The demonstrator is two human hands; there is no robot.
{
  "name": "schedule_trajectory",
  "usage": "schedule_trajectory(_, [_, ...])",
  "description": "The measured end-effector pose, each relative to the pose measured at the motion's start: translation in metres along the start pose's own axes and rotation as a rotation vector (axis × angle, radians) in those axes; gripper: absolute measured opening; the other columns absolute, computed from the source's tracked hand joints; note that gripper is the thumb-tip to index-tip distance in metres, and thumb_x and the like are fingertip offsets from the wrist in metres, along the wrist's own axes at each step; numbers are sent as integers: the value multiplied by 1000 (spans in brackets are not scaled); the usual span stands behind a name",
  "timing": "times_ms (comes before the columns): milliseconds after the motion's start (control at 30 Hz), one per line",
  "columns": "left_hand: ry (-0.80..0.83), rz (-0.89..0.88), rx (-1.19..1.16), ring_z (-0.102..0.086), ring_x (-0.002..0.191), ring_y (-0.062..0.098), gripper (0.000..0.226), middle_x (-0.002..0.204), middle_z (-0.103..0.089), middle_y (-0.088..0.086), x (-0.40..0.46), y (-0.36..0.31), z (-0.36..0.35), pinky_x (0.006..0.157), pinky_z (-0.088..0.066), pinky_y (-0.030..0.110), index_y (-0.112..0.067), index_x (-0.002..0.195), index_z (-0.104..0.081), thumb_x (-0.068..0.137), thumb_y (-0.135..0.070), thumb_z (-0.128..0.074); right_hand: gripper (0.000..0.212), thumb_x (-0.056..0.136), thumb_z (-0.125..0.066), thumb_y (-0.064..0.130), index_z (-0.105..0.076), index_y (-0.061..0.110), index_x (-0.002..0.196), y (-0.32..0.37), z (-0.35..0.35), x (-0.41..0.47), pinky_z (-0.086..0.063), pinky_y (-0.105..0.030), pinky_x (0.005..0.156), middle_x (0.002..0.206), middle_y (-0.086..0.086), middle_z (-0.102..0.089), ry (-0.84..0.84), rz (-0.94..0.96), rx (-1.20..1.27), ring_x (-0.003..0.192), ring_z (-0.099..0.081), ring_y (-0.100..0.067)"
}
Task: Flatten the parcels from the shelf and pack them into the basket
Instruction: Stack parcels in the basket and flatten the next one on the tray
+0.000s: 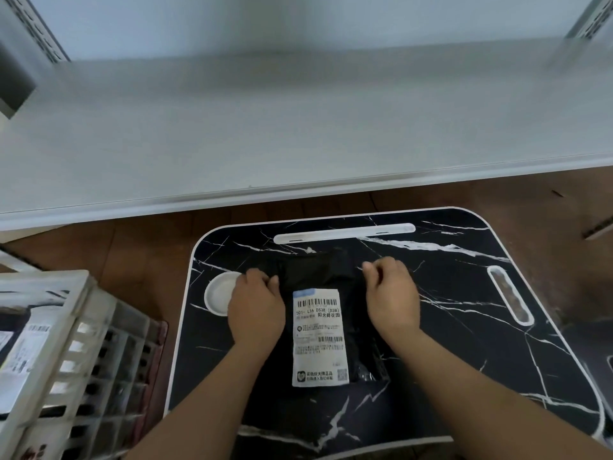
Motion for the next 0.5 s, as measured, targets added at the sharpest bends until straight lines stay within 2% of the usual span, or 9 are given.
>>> schedule_trajectory(67, [-119,-81,84,-50,114,29,33,123,-52,13,-7,-10,4,93,-41,42,-9,121,-53,96,-30,-48,32,101,-42,34,-59,17,123,18,-10,-7,-39,-34,97,125,0,-56,79,204,-70,120,-47,-20])
schedule_trajectory(133, [-117,-300,169,-36,135,32,44,142,-44,13,-16,-21,-2,110,-29,47,-12,135,-49,97,-33,-37,47,102,-33,38,-41,18,145,32,-24,-17,-19,-36,115,153,4,-33,220,376,-203,144,-21,-17])
schedule_trajectory(200, [-21,-499,299,-25,143,30,52,151,-36,10,-24,-22,-16,116,-20,46,-15,140,-45,98,-37,-24,62,99,-10,50,-20,19,153,35,-38,-30,-1,-37,119,161,8,-4,349,476,-312,148,9,-13])
schedule_trajectory(267, [35,-584,401,-27,143,29,54,151,-37,12,-30,-15,-27,113,-18,46,-13,139,-47,98,-37,-23,74,89,11,57,0,20,152,31,-46,-39,7,-39,120,157,11,15,406,490,-351,144,24,-11])
schedule_trajectory(333, [57,-588,443,-29,142,29,55,150,-37,14,-33,-6,-34,110,-19,46,-11,140,-45,97,-37,-23,69,88,14,53,7,20,148,23,-53,-43,6,-41,121,155,9,18,374,503,-379,144,23,-14])
schedule_trajectory(433, [60,-575,450,-25,144,28,54,153,-31,13,-36,3,-37,112,-19,46,-14,144,-37,98,-38,-24,57,102,-4,44,-15,15,150,19,-60,-50,-9,-46,115,160,-4,-10,231,556,-458,149,-5,-23])
schedule_trajectory(500, [65,-573,453,-22,145,29,54,154,-29,12,-37,4,-37,113,-18,47,-17,146,-34,97,-38,-24,54,104,-11,40,-23,14,149,16,-65,-50,-13,-48,112,159,-5,-18,201,564,-474,148,-12,-25])
Point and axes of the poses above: each hand's wrist, its own x-axis towards the middle knuckle, its own z-axis out of the back of the hand, y = z × x, the point moved 4 cm from there along x, towards the middle knuckle
